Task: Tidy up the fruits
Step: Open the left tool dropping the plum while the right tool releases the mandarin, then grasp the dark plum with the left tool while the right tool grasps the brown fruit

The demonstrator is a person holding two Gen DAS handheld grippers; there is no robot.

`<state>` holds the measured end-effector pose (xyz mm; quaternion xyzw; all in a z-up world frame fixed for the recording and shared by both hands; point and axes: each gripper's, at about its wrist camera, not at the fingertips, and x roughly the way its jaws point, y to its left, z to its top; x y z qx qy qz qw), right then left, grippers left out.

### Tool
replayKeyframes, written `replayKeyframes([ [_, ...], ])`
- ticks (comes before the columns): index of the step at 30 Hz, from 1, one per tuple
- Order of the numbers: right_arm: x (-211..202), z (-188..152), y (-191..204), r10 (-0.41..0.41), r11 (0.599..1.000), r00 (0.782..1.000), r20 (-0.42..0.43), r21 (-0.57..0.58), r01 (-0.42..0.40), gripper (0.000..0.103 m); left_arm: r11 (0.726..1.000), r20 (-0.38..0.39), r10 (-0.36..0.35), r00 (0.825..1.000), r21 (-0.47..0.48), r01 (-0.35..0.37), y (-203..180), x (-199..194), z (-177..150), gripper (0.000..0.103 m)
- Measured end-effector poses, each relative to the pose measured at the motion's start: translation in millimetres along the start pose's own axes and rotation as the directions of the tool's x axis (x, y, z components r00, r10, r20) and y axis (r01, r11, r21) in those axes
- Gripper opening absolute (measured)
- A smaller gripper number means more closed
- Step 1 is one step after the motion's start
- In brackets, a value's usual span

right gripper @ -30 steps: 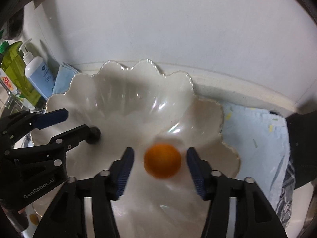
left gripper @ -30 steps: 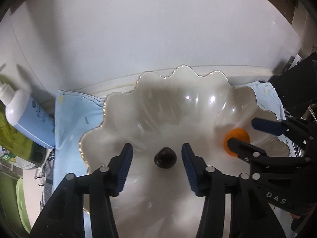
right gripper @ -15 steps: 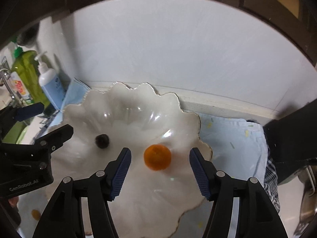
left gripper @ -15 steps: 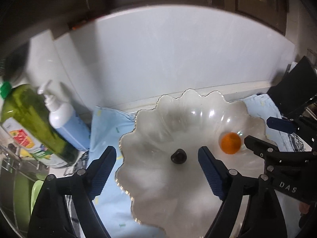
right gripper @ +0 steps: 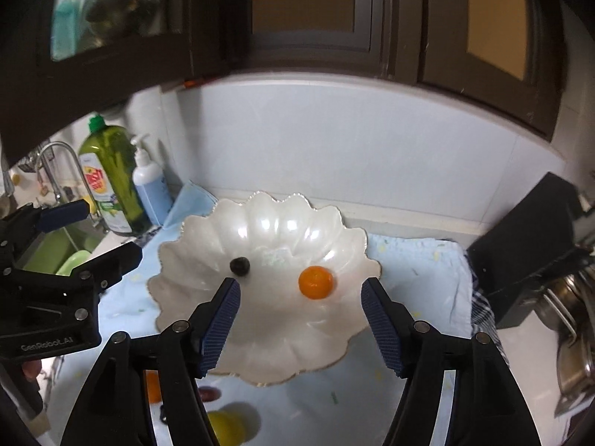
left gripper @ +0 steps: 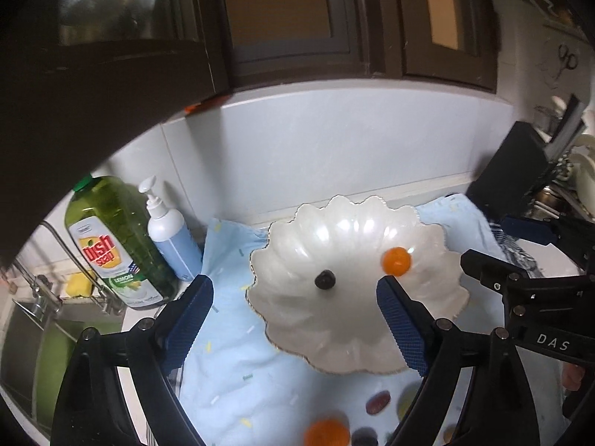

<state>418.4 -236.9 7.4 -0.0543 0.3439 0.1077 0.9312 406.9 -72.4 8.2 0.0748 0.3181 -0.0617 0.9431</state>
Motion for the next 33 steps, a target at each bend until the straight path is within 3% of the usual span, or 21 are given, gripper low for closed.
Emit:
replayKeyframes([
  [12, -68.7, -36.6, 20.7, 0.018, 1.000, 0.996, 0.092, -0.023, -0.016, 0.069, 1.000, 0.073, 0.002, 0.997, 0.016, -0.003, -11.6, -76.2, -35.2, 0.091],
  [20, -95.2, -58.2, 30.4, 0.021, 0.999, 0.992, 0.122, -0.040, -0.016, 0.069, 1.000, 0.062, 0.015, 0.998, -0.002, -0.015, -13.7, -105.9, -67.9, 0.091],
  [33, -93.5, -104.8, 43.0, 0.106, 0.993, 0.994, 0.032, -0.059, -0.104, 0.069, 0.998, -0.001, 0.038, 0.999, -0.044, -0.038, -21.8, -117.3, -122.6, 0.090],
])
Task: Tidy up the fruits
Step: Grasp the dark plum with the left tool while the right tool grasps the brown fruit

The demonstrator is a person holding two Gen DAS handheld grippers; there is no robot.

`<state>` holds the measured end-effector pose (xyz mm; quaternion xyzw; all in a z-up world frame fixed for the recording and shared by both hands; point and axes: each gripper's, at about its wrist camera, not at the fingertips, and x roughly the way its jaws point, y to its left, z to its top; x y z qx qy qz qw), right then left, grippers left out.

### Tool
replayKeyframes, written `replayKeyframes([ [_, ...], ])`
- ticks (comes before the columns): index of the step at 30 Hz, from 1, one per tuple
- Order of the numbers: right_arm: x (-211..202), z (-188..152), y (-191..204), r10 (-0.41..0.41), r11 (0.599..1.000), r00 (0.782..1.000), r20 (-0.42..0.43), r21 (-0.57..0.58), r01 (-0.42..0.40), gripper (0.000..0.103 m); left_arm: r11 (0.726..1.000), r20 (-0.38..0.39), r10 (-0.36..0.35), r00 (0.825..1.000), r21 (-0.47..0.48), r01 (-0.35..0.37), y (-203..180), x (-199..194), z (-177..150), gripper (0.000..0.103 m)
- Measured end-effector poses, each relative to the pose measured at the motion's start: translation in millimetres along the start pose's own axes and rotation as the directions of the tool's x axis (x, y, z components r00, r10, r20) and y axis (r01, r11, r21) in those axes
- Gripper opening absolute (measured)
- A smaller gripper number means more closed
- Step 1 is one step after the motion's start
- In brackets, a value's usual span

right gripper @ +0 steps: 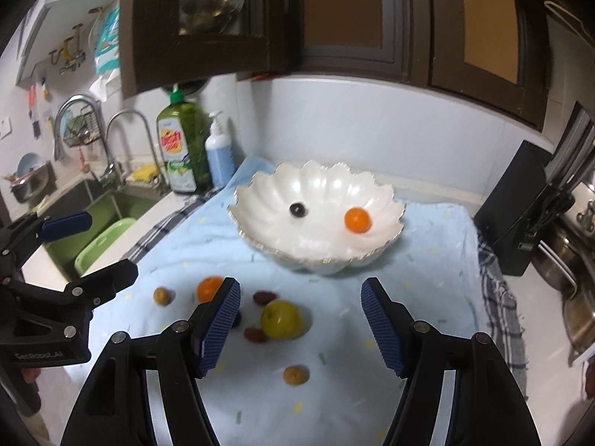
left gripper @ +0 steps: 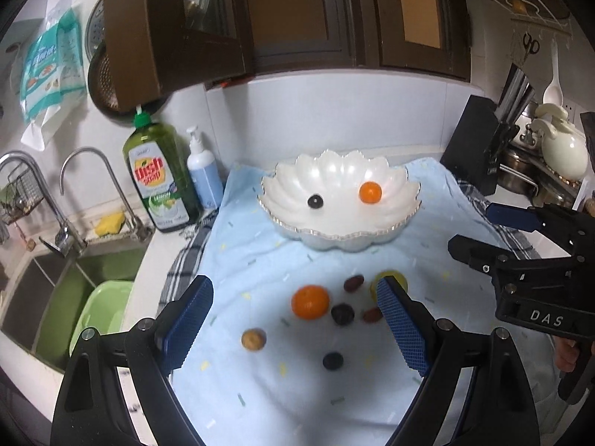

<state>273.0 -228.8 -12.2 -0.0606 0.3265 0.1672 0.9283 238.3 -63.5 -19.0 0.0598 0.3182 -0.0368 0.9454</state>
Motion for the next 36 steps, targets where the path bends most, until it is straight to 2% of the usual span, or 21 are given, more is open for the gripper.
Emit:
replayKeyframes([
  [8, 15.9, -24.4, 0.7, 0.062, 0.998, 0.995, -0.076, 0.028, -0.060, 0.068, 1.000, -0.050, -0.013, 0.999, -0.019, 0.012, -8.3, 7.2, -26.6, 0.090],
  [17, 35.8, -53.0, 0.4, 0.040, 0.999, 0.989, -0.145, 0.016, -0.038, 0.068, 1.000, -0.118, -0.012, 0.993, -0.017, 0.010, -19.7, 26.6, -54.8, 0.088],
  [24, 50.6, -67.1, 1.9, 0.027, 1.000, 0.983, -0.184, 0.013, -0.025, 0.068, 0.999, -0.167, -0.031, 0.985, -0.011, 0.030, -24.6, 46.9, -70.3, 0.079],
  [30, 60.0, -73.0, 3.9, 0.027, 1.000, 0.979, -0.200, 0.008, -0.026, 0.067, 0.998, -0.206, -0.060, 0.977, -0.042, 0.052, -24.7, 65.5, -79.1, 0.072],
  [36, 70.3, -78.2, 4.3, 0.027, 1.000, 0.974, -0.225, 0.007, -0.026, 0.062, 0.998, -0.231, -0.061, 0.971, -0.049, 0.050, -25.2, 80.8, -85.5, 0.063],
])
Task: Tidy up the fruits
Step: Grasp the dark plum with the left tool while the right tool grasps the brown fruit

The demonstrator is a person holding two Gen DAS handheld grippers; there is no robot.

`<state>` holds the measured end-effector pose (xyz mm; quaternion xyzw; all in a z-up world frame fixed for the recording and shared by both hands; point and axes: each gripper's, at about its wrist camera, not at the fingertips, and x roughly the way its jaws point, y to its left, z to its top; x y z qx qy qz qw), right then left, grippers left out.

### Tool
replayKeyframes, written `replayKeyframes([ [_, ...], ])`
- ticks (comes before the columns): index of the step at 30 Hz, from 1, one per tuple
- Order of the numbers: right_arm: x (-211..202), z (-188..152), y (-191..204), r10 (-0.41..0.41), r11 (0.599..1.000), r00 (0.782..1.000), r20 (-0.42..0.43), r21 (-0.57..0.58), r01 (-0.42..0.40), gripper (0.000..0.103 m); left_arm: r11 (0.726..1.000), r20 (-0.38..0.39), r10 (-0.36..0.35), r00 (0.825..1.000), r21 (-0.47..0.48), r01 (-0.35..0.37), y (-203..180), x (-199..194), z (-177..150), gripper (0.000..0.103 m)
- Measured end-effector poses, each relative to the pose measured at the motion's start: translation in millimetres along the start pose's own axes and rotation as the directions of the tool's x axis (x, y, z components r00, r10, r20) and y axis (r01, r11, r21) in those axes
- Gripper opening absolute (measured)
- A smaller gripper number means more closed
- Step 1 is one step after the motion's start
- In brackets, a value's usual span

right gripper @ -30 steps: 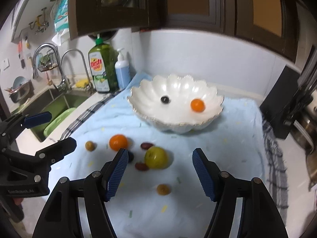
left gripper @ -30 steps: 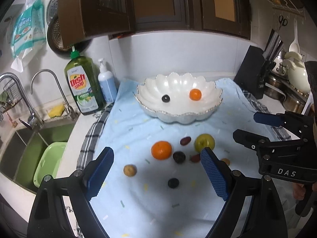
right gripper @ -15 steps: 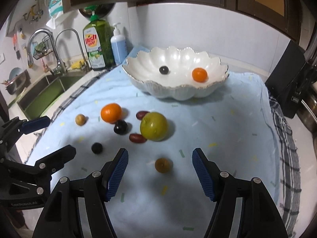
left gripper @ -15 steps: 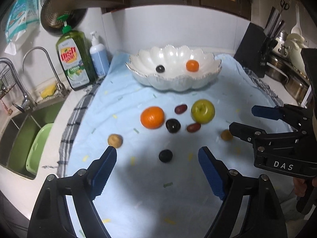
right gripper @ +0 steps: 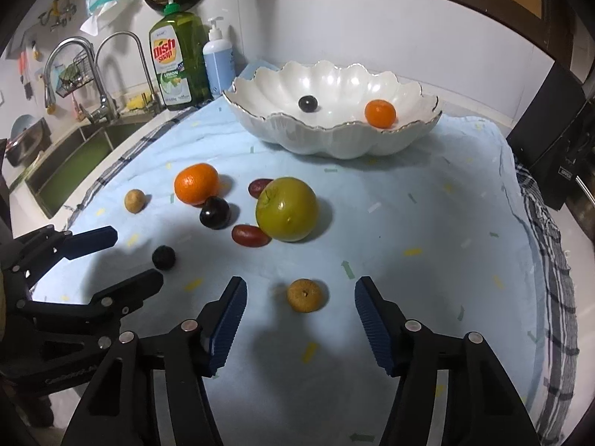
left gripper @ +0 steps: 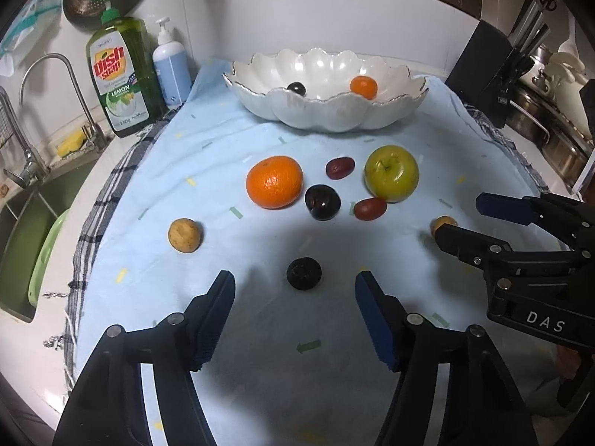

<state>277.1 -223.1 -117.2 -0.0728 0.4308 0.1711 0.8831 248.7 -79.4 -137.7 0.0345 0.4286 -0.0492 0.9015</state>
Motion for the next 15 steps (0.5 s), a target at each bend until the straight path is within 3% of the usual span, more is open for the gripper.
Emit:
replayKeyframes([
  [15, 19.9, -5.9, -4.4, 0.034, 0.999, 0.998, -0.057, 0.031, -0.032, 0.043, 0.999, -0.036, -0.036, 0.999, 0.009, 0.036, -2.7, 20.8, 4.1, 0.037],
])
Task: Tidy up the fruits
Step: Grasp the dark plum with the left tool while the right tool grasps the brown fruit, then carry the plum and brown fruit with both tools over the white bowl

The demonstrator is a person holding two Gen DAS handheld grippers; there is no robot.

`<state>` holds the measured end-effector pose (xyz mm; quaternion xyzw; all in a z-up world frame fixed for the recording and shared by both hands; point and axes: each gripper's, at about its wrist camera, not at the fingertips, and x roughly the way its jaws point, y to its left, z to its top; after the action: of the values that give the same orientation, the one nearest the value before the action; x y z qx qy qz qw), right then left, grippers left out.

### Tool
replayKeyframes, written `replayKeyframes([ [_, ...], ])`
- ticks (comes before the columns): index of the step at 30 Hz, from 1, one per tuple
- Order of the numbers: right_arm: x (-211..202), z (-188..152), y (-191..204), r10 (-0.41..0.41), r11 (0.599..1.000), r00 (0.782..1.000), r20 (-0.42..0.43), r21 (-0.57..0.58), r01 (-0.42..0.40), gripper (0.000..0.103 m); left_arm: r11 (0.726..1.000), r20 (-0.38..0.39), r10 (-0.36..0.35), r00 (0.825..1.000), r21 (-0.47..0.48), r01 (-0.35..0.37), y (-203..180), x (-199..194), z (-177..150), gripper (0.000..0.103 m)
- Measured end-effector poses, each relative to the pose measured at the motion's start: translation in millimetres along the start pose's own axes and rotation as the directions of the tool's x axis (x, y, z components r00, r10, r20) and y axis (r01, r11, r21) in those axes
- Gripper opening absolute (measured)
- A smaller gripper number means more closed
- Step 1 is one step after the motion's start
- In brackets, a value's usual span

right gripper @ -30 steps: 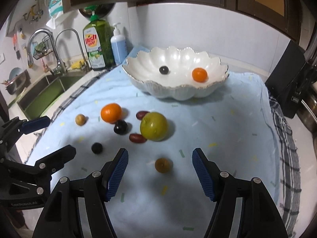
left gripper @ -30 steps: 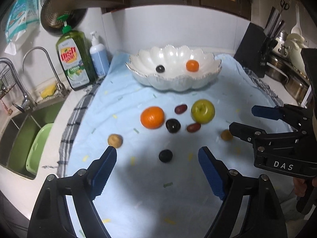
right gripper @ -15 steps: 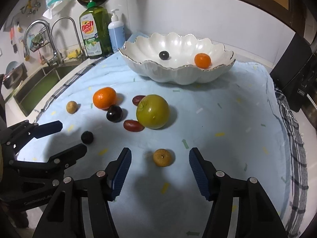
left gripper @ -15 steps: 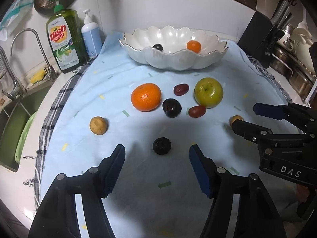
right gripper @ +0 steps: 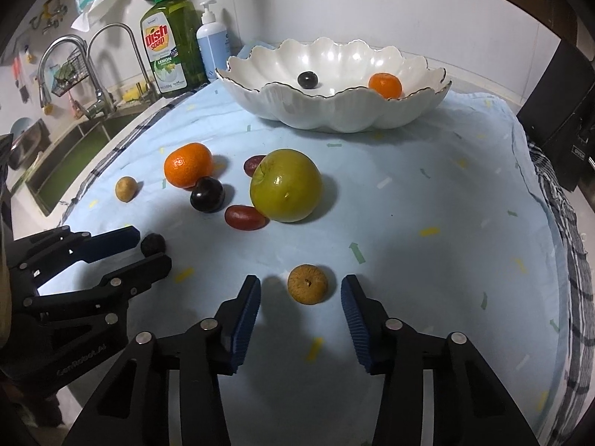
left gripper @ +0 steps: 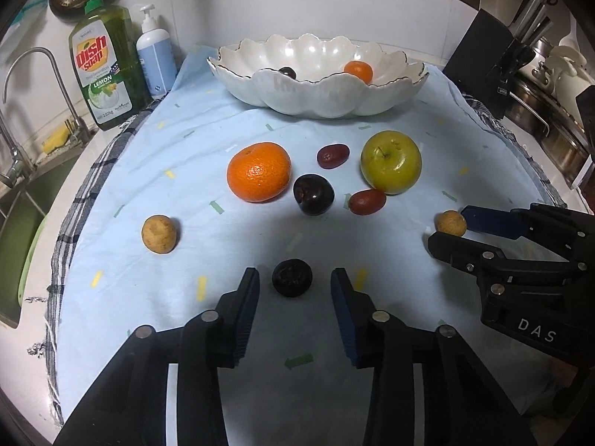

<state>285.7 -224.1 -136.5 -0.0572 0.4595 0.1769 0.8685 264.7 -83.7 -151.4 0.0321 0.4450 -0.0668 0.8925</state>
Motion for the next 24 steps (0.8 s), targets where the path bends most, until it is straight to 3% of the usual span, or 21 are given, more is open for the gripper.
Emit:
replayKeyframes([
  [10, 2.6, 0.1, -0.8, -0.008, 1.000, 1.000, -0.009, -0.010, 0.008, 0.025, 1.000, -0.003, -0.002, 1.000, 0.004, 0.002, -0.6, 3.4, 1.3, 0.023],
  [24, -16.6, 9.4, 1.1, 0.013, 1.000, 0.999, 0.039, -0.010, -0.012, 0.024, 1.000, 0.047, -0.006, 0.999, -0.007, 0.007, 0.0, -18.2, 10.0, 0.022],
])
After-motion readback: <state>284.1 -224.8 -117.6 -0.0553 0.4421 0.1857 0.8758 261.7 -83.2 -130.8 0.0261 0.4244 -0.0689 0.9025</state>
